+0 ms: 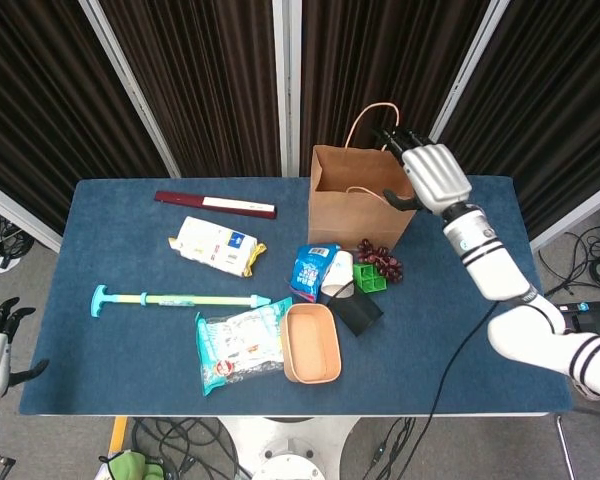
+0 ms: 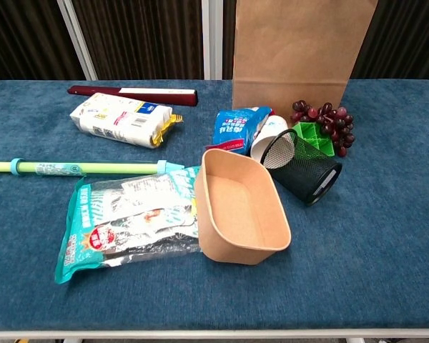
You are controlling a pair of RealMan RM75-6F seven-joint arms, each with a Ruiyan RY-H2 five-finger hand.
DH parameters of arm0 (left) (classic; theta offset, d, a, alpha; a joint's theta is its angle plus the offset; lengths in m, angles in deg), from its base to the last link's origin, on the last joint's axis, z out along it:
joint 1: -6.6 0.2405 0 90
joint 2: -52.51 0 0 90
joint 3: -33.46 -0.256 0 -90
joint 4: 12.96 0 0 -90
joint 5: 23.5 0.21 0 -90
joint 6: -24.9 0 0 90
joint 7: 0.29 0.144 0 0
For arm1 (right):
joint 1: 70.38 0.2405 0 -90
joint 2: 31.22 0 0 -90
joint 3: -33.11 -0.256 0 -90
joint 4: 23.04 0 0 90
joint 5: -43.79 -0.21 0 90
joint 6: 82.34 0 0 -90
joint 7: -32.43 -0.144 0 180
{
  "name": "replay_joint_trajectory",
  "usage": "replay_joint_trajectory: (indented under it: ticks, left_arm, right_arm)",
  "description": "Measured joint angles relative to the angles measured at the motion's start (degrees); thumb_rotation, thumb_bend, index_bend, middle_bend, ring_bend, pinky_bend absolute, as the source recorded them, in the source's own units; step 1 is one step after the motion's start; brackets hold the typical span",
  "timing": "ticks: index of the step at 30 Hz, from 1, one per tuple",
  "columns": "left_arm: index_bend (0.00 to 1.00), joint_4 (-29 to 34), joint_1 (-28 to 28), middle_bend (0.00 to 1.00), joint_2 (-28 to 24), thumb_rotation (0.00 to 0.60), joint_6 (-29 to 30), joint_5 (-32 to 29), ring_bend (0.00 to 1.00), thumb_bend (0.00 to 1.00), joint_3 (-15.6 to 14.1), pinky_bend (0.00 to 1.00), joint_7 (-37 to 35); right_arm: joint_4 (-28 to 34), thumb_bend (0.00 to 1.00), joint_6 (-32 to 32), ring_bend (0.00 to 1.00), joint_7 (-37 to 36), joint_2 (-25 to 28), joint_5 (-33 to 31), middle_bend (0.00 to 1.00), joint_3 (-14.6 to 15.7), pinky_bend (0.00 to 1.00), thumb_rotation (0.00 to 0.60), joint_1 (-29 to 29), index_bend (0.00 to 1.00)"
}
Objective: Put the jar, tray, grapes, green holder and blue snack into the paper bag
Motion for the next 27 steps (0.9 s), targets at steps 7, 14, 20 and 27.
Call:
replay_joint_trajectory:
  ticks: [7, 14, 20, 27]
  left_arm:
    - [0.30, 0.5, -0.6, 0.24, -0.4, 0.600, 0.3, 0.6, 0.24, 0.09, 0.5, 0.22, 0.7]
    - [0.30, 1.5, -0.7, 0.24, -0.7, 0.600, 1.0, 1.6, 0.23, 0.10, 0.4, 0.23, 1.6]
    - [0.30, 2.2, -0.7, 0.24, -0.8, 0.600, 1.1, 1.9, 0.23, 0.10, 0.2, 0.23, 2.1]
    - [0.30, 2.2, -0.4, 0.24, -0.7, 0.600, 1.2, 1.8, 0.24, 0.09, -0.1, 0.23, 1.9]
  right_arm:
    - [10.0, 0.16, 15.3, 0.18, -13.9, 8.5, 19.7, 0.32, 3.4, 0.34, 0.600, -11.5, 0.25]
    - [13.9, 0.14, 22.8, 0.19, -25.0, 13.6, 37.9, 0.34, 12.2, 0.36, 0.600, -17.6, 0.31]
    - [13.8, 0.12, 18.9, 0.19, -23.8, 11.1, 44.3, 0.35, 18.2, 0.35, 0.600, -17.5, 0.33]
    - [10.9, 0.09, 10.8, 0.15, -10.8, -1.1, 43.9, 0.34, 20.1, 0.28, 0.600, -15.9, 0.34]
